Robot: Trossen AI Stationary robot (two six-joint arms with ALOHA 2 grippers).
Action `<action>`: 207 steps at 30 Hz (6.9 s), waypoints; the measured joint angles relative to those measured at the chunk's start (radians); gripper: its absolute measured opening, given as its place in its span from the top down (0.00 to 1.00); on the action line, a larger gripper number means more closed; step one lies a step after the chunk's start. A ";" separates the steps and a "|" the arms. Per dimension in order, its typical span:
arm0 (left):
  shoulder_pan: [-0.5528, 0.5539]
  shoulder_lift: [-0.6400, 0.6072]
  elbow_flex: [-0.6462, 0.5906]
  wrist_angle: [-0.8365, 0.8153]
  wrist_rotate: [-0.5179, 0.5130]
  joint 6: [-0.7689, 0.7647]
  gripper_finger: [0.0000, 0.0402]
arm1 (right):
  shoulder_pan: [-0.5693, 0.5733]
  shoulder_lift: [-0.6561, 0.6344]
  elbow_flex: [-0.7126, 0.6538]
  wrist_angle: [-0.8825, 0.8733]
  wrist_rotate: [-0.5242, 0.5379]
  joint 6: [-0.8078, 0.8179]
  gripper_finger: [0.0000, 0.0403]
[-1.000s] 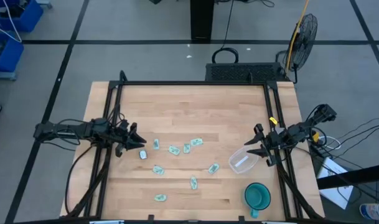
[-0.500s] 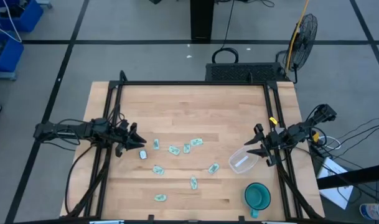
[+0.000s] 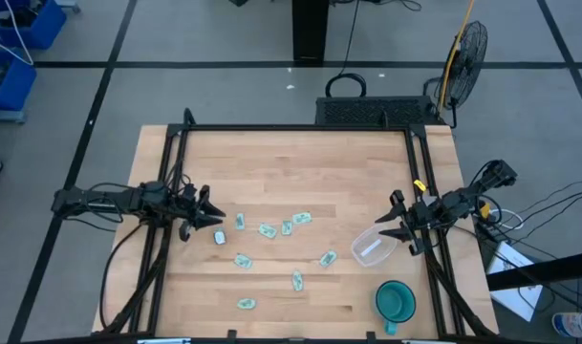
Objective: Pick and place Stevia / Truvia into bins
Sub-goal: Put the stevia packet into the bin
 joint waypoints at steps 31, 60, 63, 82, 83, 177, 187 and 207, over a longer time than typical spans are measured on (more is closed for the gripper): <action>0.000 0.192 0.001 0.117 -0.495 -0.043 0.71 | 0.000 0.000 0.001 0.000 0.000 -0.022 0.65; -0.013 0.995 0.373 -0.285 -0.362 -0.202 0.71 | 0.001 0.143 -0.001 -0.019 -0.054 0.294 0.65; -0.013 1.039 0.373 -0.271 -0.362 -0.199 0.71 | 0.001 0.195 0.000 -0.017 -0.057 0.357 0.65; -0.013 1.104 0.371 -0.203 -0.337 -0.160 0.71 | 0.000 0.407 0.000 0.322 0.190 0.212 0.65; -0.014 1.090 0.371 -0.195 -0.323 -0.161 0.71 | 0.000 0.414 0.000 0.326 0.189 0.217 0.65; -0.156 1.623 1.015 0.126 -0.300 0.366 1.00 | -0.211 1.532 0.477 0.781 0.025 -0.181 0.65; -0.137 1.623 1.016 0.117 -0.345 0.337 1.00 | -0.224 1.535 0.478 0.817 0.028 -0.181 0.65; -0.135 1.623 1.016 0.139 -0.337 0.354 0.94 | -0.229 1.534 0.478 0.830 0.107 -0.183 0.96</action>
